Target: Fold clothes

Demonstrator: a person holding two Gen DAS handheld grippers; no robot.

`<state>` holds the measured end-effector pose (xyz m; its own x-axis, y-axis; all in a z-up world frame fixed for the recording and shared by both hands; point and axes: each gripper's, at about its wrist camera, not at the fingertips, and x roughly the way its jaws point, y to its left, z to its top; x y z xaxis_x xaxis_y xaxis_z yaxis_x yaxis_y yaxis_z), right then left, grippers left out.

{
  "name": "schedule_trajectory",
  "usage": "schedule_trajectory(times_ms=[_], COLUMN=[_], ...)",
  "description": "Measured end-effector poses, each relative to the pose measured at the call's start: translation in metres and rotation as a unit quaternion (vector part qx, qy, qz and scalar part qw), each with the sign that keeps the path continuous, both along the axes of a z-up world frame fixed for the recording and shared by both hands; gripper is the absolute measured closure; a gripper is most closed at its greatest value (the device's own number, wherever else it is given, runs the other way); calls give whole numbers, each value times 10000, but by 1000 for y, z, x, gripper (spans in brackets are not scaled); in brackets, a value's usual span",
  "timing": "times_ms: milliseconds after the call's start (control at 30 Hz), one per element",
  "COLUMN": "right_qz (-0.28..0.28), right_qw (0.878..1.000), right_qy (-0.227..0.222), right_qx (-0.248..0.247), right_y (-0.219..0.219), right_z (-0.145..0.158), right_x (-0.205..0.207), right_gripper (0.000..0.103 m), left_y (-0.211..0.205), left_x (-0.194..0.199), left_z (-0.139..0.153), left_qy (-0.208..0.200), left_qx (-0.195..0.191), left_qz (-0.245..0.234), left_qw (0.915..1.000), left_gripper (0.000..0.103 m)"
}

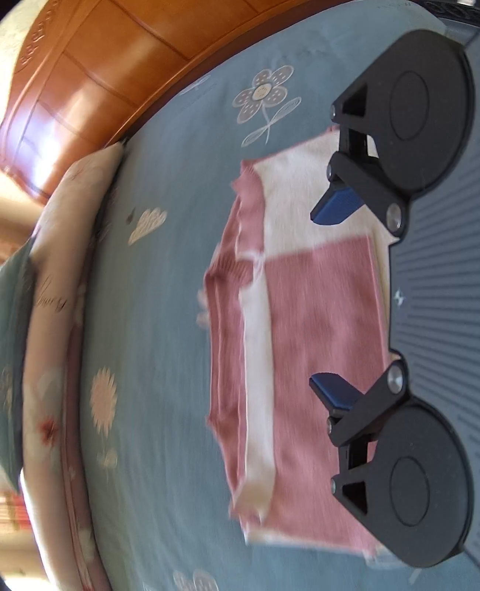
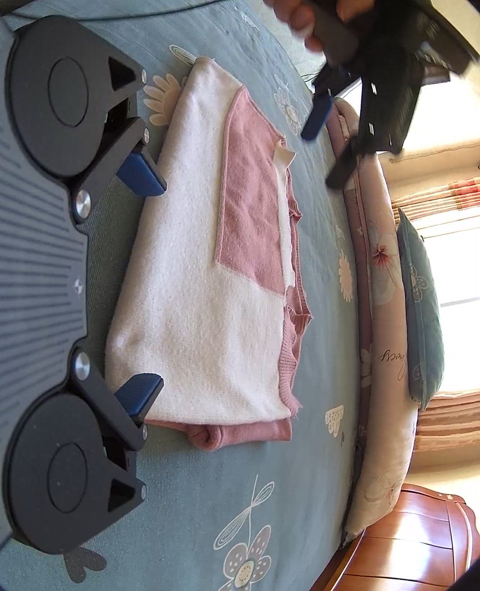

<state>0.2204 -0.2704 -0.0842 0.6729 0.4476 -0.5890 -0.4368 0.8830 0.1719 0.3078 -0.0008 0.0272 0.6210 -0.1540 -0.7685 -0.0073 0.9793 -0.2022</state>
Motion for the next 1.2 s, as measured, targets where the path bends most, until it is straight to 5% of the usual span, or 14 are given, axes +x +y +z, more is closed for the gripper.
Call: schedule_trajectory(times_ms=[333,467,733,867,1100,1200], right_qz=[136,-268,-239,-136,-410,-447], right_qw=[9975,9922,9990,9986,9879,9876], right_qy=[-247,298,-246,-88,1119,1175], right_qx=[641,1182,272,502,996,938], right_y=[-11,-24,10,42,90,102], right_z=[3,16,82,92,28,5], right_x=[-1,18,73,142,251,267], right_gripper=[0,0,0,0,0,0], left_y=[92,124,188,191,210,211], left_x=[-47,-54,-58,-56,-61,-60], left_z=[-40,-53,-97,-104,-108,-113], left_qy=[-420,-755,-1060,-754,-889,-884], left_qx=[-27,109,-1081,-702,-1139,-913], left_qz=[560,659,1302,1153,1243,1322], left_qw=[9975,9949,9799,9880,9817,9830], left_gripper=[15,13,13,13,12,12])
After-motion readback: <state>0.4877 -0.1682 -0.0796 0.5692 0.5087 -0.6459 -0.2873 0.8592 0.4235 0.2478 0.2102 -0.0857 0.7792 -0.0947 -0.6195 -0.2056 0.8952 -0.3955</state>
